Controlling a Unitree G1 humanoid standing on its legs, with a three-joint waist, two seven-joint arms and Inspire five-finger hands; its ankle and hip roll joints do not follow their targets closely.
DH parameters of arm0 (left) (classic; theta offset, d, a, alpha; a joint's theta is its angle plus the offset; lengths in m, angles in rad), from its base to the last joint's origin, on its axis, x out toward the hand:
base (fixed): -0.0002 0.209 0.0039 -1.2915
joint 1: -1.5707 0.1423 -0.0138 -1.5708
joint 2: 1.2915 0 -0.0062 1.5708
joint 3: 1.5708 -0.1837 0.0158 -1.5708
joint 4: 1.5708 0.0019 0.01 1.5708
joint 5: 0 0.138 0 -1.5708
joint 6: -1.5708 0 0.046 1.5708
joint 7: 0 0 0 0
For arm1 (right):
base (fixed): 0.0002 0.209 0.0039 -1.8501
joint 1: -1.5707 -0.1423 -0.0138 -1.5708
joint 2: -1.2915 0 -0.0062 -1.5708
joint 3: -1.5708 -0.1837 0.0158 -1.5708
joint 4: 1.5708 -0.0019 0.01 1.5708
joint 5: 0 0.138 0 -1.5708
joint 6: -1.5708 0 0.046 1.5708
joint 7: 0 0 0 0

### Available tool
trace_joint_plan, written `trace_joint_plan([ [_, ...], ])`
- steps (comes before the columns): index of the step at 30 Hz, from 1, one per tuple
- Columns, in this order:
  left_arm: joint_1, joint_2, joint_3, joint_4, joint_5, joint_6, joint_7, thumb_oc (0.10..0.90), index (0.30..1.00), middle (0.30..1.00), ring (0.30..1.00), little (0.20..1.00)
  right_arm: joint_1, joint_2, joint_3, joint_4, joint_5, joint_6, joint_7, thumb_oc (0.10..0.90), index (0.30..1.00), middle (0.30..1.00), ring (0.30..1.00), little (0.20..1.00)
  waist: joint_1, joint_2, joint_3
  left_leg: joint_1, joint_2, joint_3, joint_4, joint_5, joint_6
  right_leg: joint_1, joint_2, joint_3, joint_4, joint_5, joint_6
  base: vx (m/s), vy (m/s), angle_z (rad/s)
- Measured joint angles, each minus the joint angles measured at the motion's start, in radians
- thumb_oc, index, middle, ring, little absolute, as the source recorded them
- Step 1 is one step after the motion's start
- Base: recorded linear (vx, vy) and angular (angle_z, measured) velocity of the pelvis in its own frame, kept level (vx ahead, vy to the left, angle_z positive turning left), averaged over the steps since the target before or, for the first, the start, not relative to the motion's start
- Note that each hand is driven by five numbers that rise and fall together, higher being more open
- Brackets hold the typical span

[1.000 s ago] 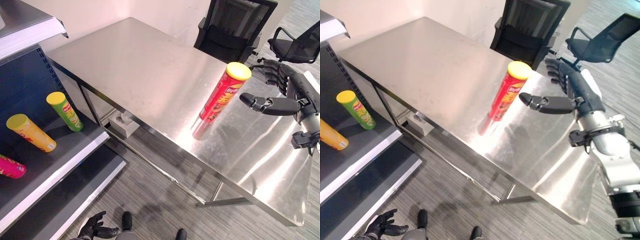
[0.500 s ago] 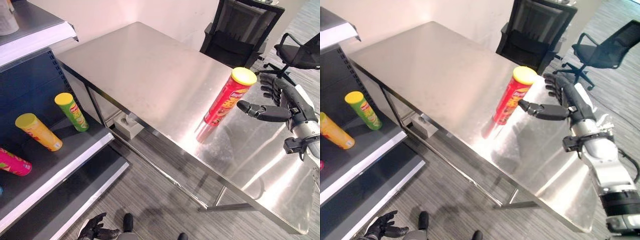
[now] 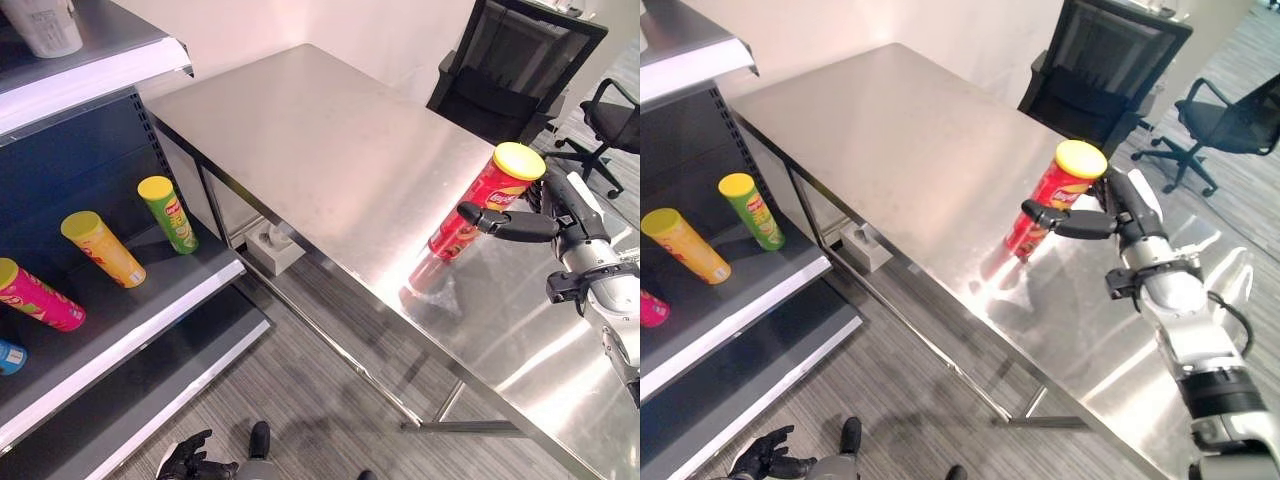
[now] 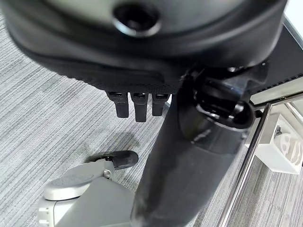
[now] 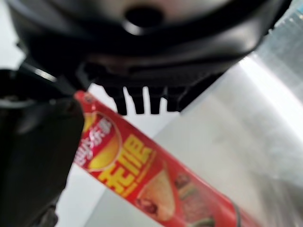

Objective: Put the goods on the table back onto the shelves and tidy them up.

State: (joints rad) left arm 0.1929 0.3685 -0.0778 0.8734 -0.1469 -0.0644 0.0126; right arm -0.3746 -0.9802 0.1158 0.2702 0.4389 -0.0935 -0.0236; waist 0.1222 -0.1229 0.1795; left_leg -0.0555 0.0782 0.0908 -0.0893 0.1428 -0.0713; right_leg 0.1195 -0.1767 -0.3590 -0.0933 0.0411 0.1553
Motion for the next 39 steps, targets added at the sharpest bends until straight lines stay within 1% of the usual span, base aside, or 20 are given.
trace_joint_plan([
  [3, -0.001, 0.000, 0.000, 0.000, 0.000, 0.000, 0.000, 0.800, 0.900, 0.900, 0.900, 0.900, -0.004, 0.012, 0.000, 0.002, -0.003, 0.000, -0.016, 0.800, 0.900, 0.900, 0.900, 0.900, 0.001, -0.003, -0.002, -0.001, -0.004, -0.016, 0.000, 0.001, 0.001, 0.008, -0.001, -0.019, 0.000, -0.002, 0.002, 0.02, 0.008, 0.12],
  [9, 0.003, 0.000, 0.000, -0.001, -0.001, 0.000, 0.002, 0.800, 0.900, 0.900, 0.900, 0.900, -0.021, 0.012, 0.000, 0.027, -0.025, 0.000, -0.030, 0.800, 0.900, 0.900, 0.900, 0.900, 0.006, -0.006, -0.001, -0.004, -0.005, -0.021, 0.000, 0.002, 0.001, 0.009, -0.001, -0.022, 0.000, -0.002, 0.002, 0.01, 0.003, 0.02],
  [10, 0.002, 0.000, 0.000, -0.001, -0.001, 0.000, 0.002, 0.800, 0.900, 0.900, 0.900, 0.900, -0.027, 0.012, 0.000, 0.040, -0.026, 0.001, -0.033, 0.728, 0.792, 0.792, 0.792, 0.792, 0.007, -0.007, -0.001, -0.004, -0.005, -0.021, 0.000, 0.003, 0.001, 0.009, -0.001, -0.023, 0.000, -0.002, 0.002, 0.00, 0.000, 0.00],
  [11, 0.003, 0.000, 0.000, 0.000, -0.001, 0.000, 0.003, 0.800, 0.900, 0.900, 0.900, 0.900, -0.029, 0.012, 0.000, 0.041, -0.026, 0.004, -0.038, 0.555, 0.533, 0.533, 0.533, 0.533, 0.006, -0.007, -0.001, -0.005, -0.005, -0.021, 0.000, 0.003, 0.001, 0.009, -0.001, -0.023, 0.000, -0.002, 0.002, 0.00, 0.000, 0.00],
  [12, 0.002, 0.000, 0.000, 0.000, -0.001, 0.001, 0.003, 0.800, 0.900, 0.900, 0.900, 0.900, -0.029, 0.012, 0.000, 0.041, -0.026, 0.005, -0.041, 0.400, 0.300, 0.300, 0.300, 0.300, 0.006, -0.008, -0.001, -0.005, -0.005, -0.021, 0.000, 0.003, 0.001, 0.008, -0.001, -0.023, 0.000, -0.002, 0.002, 0.00, 0.000, 0.00],
  [25, 0.000, 0.001, 0.001, -0.002, 0.000, 0.001, 0.004, 0.800, 0.900, 0.900, 0.900, 0.900, -0.053, 0.012, 0.004, 0.075, -0.036, 0.009, -0.049, 0.400, 0.300, 0.300, 0.300, 0.300, 0.002, -0.010, 0.000, -0.003, -0.004, -0.020, 0.000, 0.005, 0.001, 0.008, -0.001, -0.021, 0.000, -0.002, 0.003, 0.00, -0.006, -0.01],
  [27, 0.002, 0.001, 0.006, -0.008, -0.001, 0.003, 0.004, 0.800, 0.900, 0.900, 0.900, 0.900, -0.047, 0.031, -0.010, 0.043, -0.034, 0.011, -0.050, 0.400, 0.300, 0.300, 0.300, 0.300, 0.000, -0.008, -0.001, 0.000, -0.002, -0.018, 0.000, 0.005, 0.001, 0.009, -0.001, -0.020, -0.001, -0.003, 0.003, -0.03, -0.110, -0.05],
  [28, 0.007, 0.000, 0.014, -0.014, -0.001, 0.003, 0.003, 0.800, 0.900, 0.900, 0.900, 0.900, -0.039, 0.055, -0.025, -0.013, -0.031, 0.016, -0.051, 0.400, 0.300, 0.300, 0.300, 0.300, -0.002, -0.004, -0.003, 0.004, 0.006, -0.019, 0.000, 0.006, 0.000, 0.012, 0.001, -0.020, -0.005, -0.004, 0.004, -0.06, -0.161, -0.03],
  [29, 0.011, 0.000, 0.023, -0.020, -0.001, 0.003, 0.003, 0.800, 0.900, 0.900, 0.900, 0.900, -0.034, 0.065, -0.029, -0.071, -0.027, 0.015, -0.050, 0.400, 0.300, 0.300, 0.300, 0.300, -0.002, 0.001, -0.005, 0.009, 0.008, -0.019, 0.000, 0.007, 0.000, 0.017, 0.004, -0.020, -0.007, -0.006, 0.003, -0.09, -0.228, 0.10],
  [30, 0.011, 0.000, 0.024, -0.021, -0.002, 0.002, 0.004, 0.800, 0.900, 0.900, 0.900, 0.900, -0.034, 0.065, -0.029, -0.140, -0.019, 0.010, -0.050, 0.400, 0.300, 0.300, 0.300, 0.300, 0.007, 0.012, -0.007, 0.018, 0.012, -0.029, 0.000, 0.009, -0.004, 0.036, 0.011, -0.026, -0.008, -0.013, 0.000, -0.11, -0.250, 0.20],
  [32, 0.011, -0.001, 0.025, -0.021, -0.008, 0.002, 0.004, 0.800, 0.900, 0.900, 0.900, 0.900, -0.034, 0.076, -0.043, -0.190, -0.011, 0.006, -0.052, 0.400, 0.300, 0.300, 0.300, 0.300, 0.019, 0.021, -0.008, 0.018, 0.013, -0.049, 0.000, 0.015, -0.014, 0.048, 0.022, -0.047, -0.008, -0.020, -0.005, -0.11, -0.205, 0.27],
  [34, 0.012, -0.012, 0.038, -0.020, -0.009, 0.002, 0.004, 0.800, 0.900, 0.900, 0.900, 0.900, -0.045, 0.106, -0.062, -0.251, 0.008, -0.031, -0.063, 0.400, 0.300, 0.300, 0.300, 0.300, 0.046, 0.040, -0.004, 0.008, 0.033, -0.070, 0.000, 0.025, -0.029, 0.049, 0.049, -0.055, -0.008, -0.028, -0.014, -0.15, -0.164, 0.27],
  [36, 0.012, -0.020, 0.039, -0.020, -0.009, 0.002, 0.005, 0.800, 0.900, 0.900, 0.900, 0.900, -0.057, 0.108, -0.064, -0.291, 0.011, -0.066, -0.071, 0.400, 0.300, 0.300, 0.300, 0.300, 0.068, 0.063, -0.002, -0.011, 0.049, -0.104, 0.000, 0.039, -0.046, 0.050, 0.074, -0.084, -0.008, -0.034, -0.026, -0.17, -0.165, 0.42],
  [37, 0.012, -0.029, 0.043, -0.019, -0.010, 0.002, 0.005, 0.800, 0.900, 0.900, 0.900, 0.900, -0.078, 0.109, -0.064, -0.299, 0.015, -0.075, -0.071, 0.400, 0.300, 0.300, 0.300, 0.300, 0.085, 0.081, 0.002, -0.020, 0.061, -0.122, 0.000, 0.048, -0.057, 0.052, 0.089, -0.100, -0.008, -0.041, -0.028, -0.27, -0.159, 0.65],
  [38, 0.012, -0.040, 0.043, -0.017, -0.011, 0.002, 0.005, 0.800, 0.900, 0.900, 0.900, 0.900, -0.114, 0.109, -0.065, -0.300, 0.024, -0.084, -0.072, 0.400, 0.300, 0.300, 0.300, 0.300, 0.104, 0.107, 0.005, -0.045, 0.075, -0.155, 0.000, 0.063, -0.073, 0.049, 0.113, -0.129, -0.008, -0.049, -0.040, -0.31, -0.120, 0.50],
  [39, 0.012, -0.040, 0.043, -0.017, -0.011, 0.002, 0.005, 0.800, 0.900, 0.900, 0.900, 0.900, -0.114, 0.109, -0.065, -0.300, 0.024, -0.084, -0.072, 0.400, 0.300, 0.300, 0.300, 0.300, 0.104, 0.107, 0.005, -0.045, 0.075, -0.155, 0.000, 0.063, -0.073, 0.049, 0.113, -0.129, -0.008, -0.049, -0.040, -0.29, -0.129, 0.63],
])
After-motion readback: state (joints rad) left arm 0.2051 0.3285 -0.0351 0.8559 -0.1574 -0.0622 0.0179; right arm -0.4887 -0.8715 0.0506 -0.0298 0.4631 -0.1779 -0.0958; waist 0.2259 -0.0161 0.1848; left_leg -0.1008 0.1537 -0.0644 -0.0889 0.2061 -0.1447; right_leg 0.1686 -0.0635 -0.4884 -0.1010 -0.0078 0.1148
